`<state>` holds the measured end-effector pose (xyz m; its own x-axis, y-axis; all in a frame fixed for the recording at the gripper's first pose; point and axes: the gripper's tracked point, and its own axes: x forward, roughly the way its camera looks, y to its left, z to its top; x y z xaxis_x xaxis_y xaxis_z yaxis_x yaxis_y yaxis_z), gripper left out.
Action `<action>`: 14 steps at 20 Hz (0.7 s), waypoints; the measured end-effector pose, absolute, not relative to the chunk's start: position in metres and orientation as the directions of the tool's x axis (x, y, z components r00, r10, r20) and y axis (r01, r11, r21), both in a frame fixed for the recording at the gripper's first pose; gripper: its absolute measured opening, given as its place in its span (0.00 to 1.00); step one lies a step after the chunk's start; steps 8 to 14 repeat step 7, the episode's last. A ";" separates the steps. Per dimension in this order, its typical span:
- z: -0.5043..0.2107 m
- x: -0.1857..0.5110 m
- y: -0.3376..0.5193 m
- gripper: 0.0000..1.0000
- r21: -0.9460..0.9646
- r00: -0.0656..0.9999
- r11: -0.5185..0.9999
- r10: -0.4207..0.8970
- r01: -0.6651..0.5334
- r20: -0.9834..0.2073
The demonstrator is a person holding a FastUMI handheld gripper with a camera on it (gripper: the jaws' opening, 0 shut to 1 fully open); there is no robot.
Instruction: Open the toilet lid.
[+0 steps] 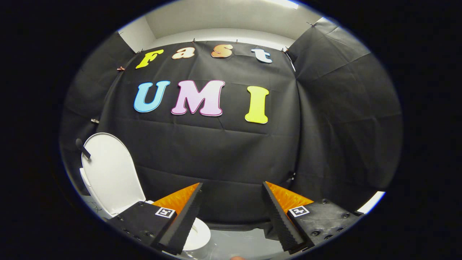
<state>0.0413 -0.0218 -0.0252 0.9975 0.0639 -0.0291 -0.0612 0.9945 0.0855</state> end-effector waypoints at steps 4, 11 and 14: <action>-0.029 0.041 -0.022 0.98 0.086 0.997 0.995 0.061 -0.058 -0.039; -0.031 0.041 -0.023 0.98 0.085 0.997 0.995 0.063 -0.059 -0.049; -0.031 0.041 -0.023 0.98 0.085 0.997 0.995 0.063 -0.059 -0.049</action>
